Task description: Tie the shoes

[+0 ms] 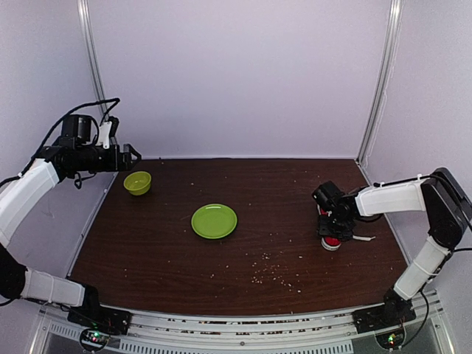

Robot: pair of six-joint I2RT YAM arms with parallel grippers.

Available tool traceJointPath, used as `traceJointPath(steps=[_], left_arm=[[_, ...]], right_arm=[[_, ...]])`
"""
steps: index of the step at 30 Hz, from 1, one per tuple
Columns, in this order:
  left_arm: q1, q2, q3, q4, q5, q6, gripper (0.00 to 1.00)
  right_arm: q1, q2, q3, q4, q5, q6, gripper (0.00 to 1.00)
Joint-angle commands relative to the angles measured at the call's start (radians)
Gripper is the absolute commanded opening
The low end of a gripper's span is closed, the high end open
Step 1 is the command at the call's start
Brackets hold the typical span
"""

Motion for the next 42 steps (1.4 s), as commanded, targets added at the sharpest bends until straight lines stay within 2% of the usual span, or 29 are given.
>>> traceJointPath(steps=[1,5,12,18,20,23,27,32,37,42], left_arm=[[0.006,0.000,0.021,0.006,0.004,-0.001,0.94],[0.006,0.002,0.020,0.004,-0.009,0.001,0.94],[0.006,0.017,0.021,0.001,-0.007,0.002,0.94],[0.006,0.018,0.021,0.001,-0.005,0.001,0.94],[0.006,0.017,0.021,0.001,-0.003,0.000,0.94],[0.006,0.016,0.019,0.001,-0.003,0.000,0.94],[0.006,0.012,0.017,0.001,-0.017,0.002,0.95],[0.006,0.000,0.013,0.001,-0.020,0.004,0.94],[0.004,-0.022,0.000,0.013,-0.048,0.009,0.94],[0.004,-0.025,-0.008,0.018,-0.074,0.013,0.94]], right_arm=[[0.063,-0.046,-0.001,-0.010,-0.090,0.003,0.65],[0.164,-0.083,-0.009,-0.051,-0.150,0.062,0.60],[0.443,-0.077,0.043,-0.157,-0.231,0.256,0.60],[0.635,-0.055,0.143,-0.191,-0.301,0.387,0.61],[0.677,-0.041,0.190,-0.188,-0.321,0.400,0.63],[0.712,-0.019,0.265,-0.209,-0.313,0.393,0.75],[0.712,-0.040,0.333,-0.288,-0.225,0.356,0.93],[0.648,-0.146,0.368,-0.423,-0.036,0.299,0.97],[0.487,-0.256,0.192,-0.385,0.054,0.304,0.94],[0.332,-0.299,0.006,-0.198,0.017,0.287,0.78]])
